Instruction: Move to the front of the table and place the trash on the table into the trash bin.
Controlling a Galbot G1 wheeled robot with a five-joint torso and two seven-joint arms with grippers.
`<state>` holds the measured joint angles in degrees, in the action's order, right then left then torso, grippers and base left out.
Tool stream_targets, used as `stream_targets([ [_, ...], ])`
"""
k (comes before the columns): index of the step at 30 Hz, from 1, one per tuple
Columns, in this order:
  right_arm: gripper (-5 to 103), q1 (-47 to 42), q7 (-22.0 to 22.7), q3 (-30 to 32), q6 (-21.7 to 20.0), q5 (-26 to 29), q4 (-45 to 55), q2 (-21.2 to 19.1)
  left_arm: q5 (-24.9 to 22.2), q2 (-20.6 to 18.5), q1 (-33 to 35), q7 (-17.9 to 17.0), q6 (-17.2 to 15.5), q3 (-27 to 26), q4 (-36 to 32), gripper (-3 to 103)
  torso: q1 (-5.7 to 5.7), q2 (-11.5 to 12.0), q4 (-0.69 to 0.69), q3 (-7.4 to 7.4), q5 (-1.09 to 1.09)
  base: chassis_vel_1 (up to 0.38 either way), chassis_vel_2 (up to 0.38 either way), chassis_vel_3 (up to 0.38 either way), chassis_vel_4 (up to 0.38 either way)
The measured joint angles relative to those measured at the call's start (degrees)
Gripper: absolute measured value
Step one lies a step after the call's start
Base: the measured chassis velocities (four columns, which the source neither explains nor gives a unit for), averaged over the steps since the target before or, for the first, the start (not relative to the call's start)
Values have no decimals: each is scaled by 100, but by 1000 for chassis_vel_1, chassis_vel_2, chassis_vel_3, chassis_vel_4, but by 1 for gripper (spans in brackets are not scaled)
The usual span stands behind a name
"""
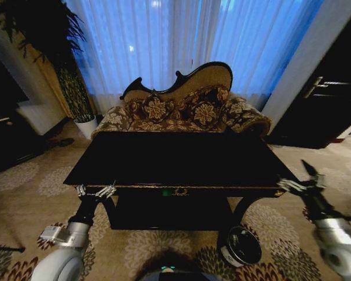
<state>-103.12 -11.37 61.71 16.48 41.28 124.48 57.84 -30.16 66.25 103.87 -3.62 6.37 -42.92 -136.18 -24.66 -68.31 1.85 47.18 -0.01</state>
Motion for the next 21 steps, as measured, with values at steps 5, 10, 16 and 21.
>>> stream_targets([
  [5,100,217,512,-431,-203,-607,227,-44,32,10,25,-67,0,-119,-43,100,1,0,1,-1,0,0,0,0,0],
  [10,100,361,906,-673,-372,-931,370,-58,92,8,42,-175,-21,-205,-122,100,1,0,1,-1,0,0,0,0,0],
  [16,100,404,1014,-833,-361,-1108,427,-48,249,112,188,-210,-29,-320,-243,100,1,0,1,-1,1,0,0,0,0],
  [21,100,457,953,-924,-250,-1134,393,-22,330,158,254,-218,-35,-387,-288,100,1,0,1,0,1,0,0,0,0],
])
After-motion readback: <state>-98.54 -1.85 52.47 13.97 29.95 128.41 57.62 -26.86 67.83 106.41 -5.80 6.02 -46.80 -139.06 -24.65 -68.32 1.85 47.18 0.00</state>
